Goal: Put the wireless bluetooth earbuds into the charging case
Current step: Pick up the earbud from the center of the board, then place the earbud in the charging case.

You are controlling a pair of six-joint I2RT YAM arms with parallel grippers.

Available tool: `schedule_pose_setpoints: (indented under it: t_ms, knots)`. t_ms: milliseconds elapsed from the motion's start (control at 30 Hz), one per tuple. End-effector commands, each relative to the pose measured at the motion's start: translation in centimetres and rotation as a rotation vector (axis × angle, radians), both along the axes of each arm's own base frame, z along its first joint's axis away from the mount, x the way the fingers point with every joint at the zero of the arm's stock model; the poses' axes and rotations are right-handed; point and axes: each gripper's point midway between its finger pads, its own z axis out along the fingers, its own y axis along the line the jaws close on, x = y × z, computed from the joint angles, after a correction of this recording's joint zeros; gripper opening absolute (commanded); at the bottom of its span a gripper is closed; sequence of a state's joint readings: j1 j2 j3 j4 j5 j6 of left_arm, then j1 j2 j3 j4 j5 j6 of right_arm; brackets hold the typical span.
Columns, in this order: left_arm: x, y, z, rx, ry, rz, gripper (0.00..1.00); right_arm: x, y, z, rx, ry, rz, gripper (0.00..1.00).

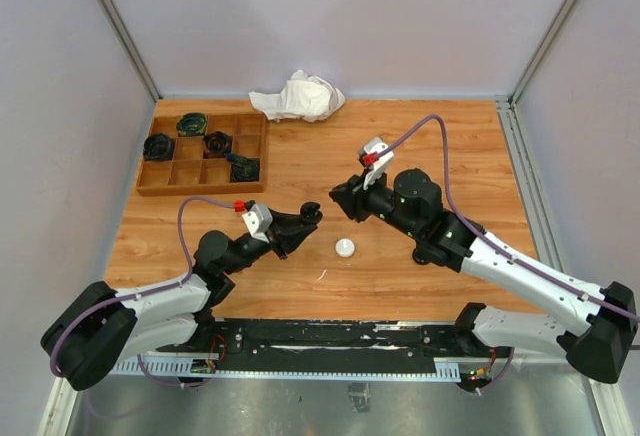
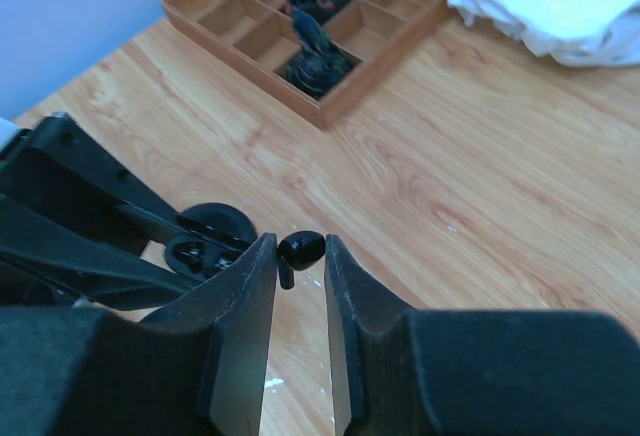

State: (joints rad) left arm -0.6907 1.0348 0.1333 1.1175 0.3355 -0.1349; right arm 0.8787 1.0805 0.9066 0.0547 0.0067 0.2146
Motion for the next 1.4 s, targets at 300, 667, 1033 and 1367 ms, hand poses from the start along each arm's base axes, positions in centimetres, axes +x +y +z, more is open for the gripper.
schedule_pose_setpoints:
  t_ms: [300,667,1033,1367]
  knots:
    - [-2.3,-0.1,4.6,-0.072,-0.26,-0.079,0.0,-4.5,4.5,3.9,0.153,-0.242,0.131,0.27]
    - [-2.4,0.3,5.6,-0.107,-0.274,-0.067,0.0,-5.7,5.6,3.2,0.126,-0.285,0.163,0.26]
    - [-2.0,0.5,5.9,-0.123,-0.248,-0.042,0.0,-6.6,6.2,3.2,0.104,-0.312,0.2,0.26]
    - [-2.1,0.5,6.1,-0.139,-0.232,-0.052,0.0,-6.2,5.4,2.4,0.083,-0.317,0.162,0.26]
